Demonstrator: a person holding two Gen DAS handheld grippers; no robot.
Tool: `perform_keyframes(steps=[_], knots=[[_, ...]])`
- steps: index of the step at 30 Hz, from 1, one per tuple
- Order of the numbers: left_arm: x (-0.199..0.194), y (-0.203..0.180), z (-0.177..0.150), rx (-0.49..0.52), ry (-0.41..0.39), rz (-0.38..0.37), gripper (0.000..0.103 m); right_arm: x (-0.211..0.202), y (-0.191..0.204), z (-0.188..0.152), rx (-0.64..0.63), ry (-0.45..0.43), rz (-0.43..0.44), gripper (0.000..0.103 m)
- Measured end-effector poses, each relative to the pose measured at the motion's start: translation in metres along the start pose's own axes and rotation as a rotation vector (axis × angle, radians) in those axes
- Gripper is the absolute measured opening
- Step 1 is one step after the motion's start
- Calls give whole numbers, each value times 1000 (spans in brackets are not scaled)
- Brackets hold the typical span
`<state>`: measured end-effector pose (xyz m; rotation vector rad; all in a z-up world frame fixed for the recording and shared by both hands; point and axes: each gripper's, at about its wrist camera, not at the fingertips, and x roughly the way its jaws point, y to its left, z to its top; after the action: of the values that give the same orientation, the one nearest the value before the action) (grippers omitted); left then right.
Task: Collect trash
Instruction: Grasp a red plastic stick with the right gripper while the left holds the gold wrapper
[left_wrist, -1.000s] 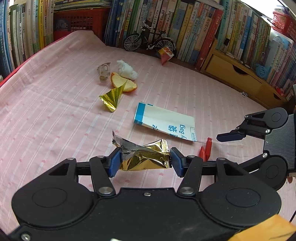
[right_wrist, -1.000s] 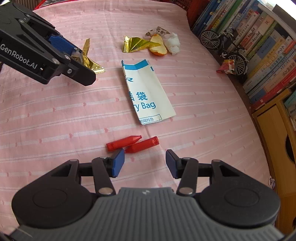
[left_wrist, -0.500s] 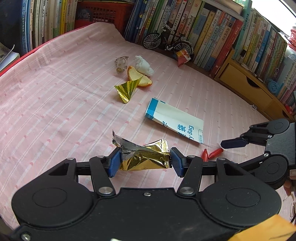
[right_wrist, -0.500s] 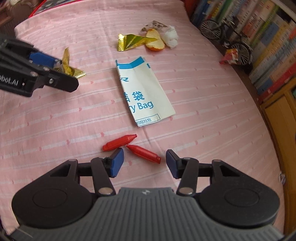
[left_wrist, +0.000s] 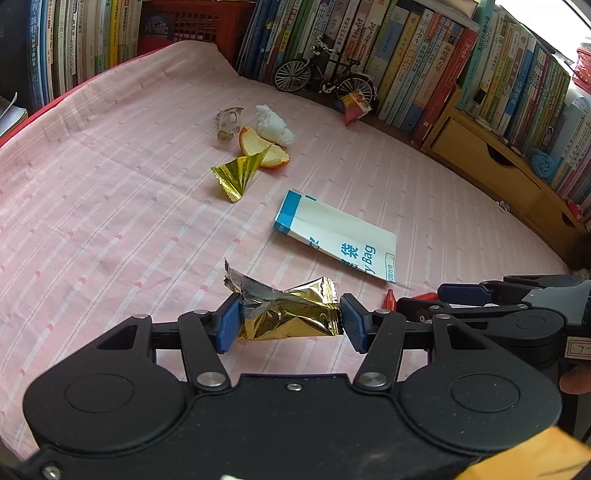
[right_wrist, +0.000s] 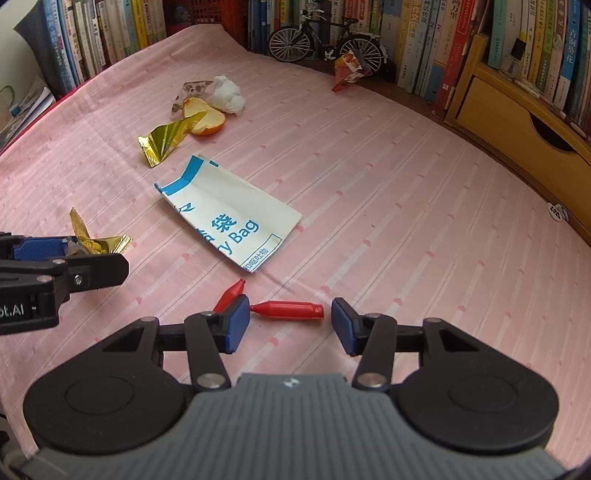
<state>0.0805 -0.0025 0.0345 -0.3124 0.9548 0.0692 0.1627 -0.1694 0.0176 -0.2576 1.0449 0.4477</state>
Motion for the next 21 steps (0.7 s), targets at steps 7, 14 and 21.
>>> perform_keyframes(steps=[7, 14, 21], knots=[[-2, -6, -3, 23, -2, -17, 54, 2, 0, -3, 37, -3, -18, 61], [-10, -4, -10, 26, -8, -27, 54, -3, -3, -8, 117, -17, -14, 51], [-24, 3, -21, 30, -21, -38, 54, -24, -7, -19, 189, -56, -21, 51]])
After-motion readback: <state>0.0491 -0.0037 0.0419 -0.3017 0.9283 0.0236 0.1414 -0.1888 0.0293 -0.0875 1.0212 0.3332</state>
